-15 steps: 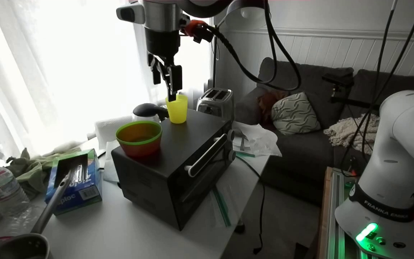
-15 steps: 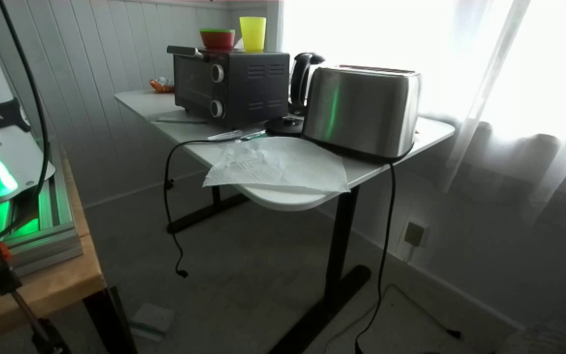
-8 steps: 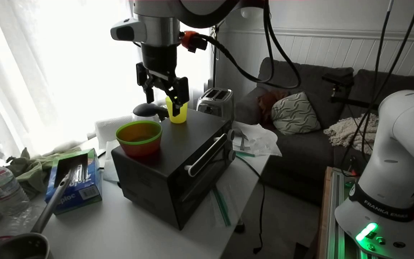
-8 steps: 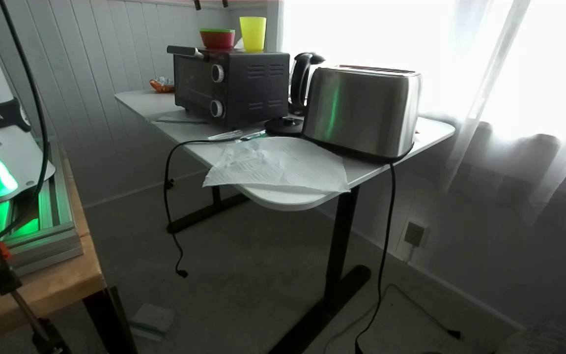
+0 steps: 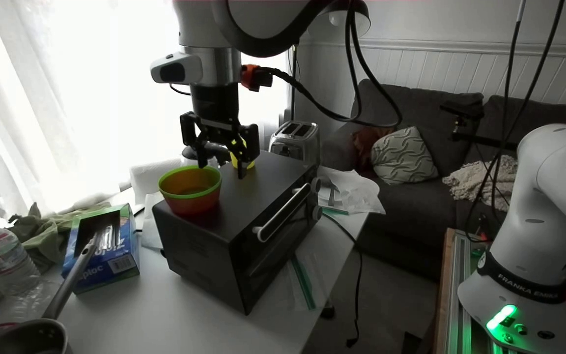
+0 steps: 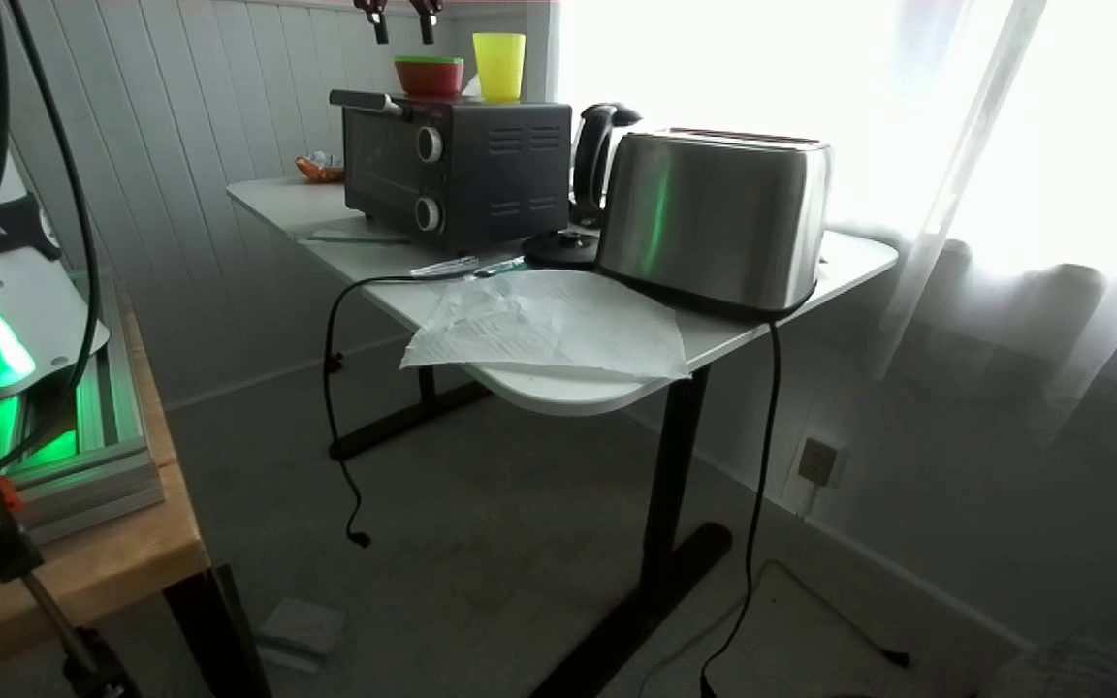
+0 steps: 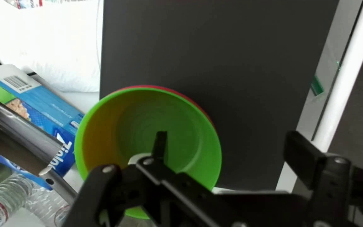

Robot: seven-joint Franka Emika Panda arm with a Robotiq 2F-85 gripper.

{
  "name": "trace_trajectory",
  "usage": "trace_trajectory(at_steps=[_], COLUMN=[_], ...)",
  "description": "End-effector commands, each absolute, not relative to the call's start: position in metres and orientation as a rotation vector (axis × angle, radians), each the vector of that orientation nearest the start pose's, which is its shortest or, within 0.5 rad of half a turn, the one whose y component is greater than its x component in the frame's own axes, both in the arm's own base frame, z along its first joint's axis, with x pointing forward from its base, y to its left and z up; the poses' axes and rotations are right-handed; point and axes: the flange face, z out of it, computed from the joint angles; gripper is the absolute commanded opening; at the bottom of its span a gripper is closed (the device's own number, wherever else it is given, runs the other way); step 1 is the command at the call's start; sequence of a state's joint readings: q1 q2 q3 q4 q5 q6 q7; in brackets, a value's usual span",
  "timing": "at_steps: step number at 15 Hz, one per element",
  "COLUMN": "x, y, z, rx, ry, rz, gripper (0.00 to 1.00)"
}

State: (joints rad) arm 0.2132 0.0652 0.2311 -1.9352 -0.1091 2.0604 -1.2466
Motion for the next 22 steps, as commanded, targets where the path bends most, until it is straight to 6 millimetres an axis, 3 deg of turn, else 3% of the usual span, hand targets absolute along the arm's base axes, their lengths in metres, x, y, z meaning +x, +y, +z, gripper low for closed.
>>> trace_trajectory(at_steps=[1,4,8,12,22], x=[0.524,0.524,0.525,0.526,0.529], y=[0.248,0.251,0.251,0.252,0.259], z=[0.454,0.450,0.448,0.449,0.461], rx=[1.931,1.918,1.903,1.901,1.900], ry=[2.418,2.454,2.474,2.470,2.438], rz=[0.058,0.056,0.053,0.045,0.146], gripper=[0.71,0.40,0.15,0.02,0.01])
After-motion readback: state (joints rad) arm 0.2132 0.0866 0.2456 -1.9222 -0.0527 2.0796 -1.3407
